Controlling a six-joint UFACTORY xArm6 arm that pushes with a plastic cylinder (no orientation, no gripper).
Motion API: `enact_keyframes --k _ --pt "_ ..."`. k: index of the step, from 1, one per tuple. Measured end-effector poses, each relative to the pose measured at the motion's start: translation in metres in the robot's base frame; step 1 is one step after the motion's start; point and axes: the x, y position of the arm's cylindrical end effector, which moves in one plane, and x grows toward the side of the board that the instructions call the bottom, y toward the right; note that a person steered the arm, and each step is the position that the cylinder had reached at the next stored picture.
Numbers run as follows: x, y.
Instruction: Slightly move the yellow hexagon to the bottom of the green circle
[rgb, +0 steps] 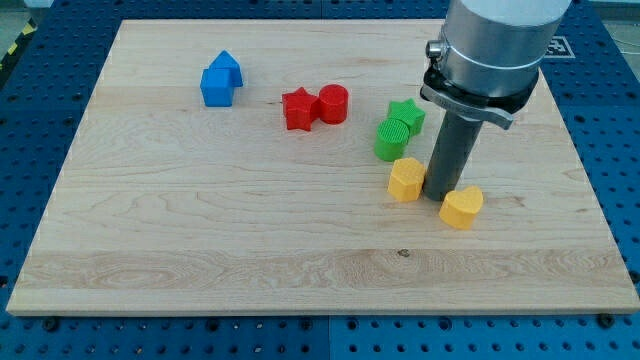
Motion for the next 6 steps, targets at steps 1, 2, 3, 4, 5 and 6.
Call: enact_keyframes --k 1,2,3,4,5,6 --pt "0.012 -0.005" --pt "0.017 -0.016" --pt "-0.009 -0.017" --pt "-0.008 -0.017" --pt "-0.005 -0.017" --pt "0.0 -0.017"
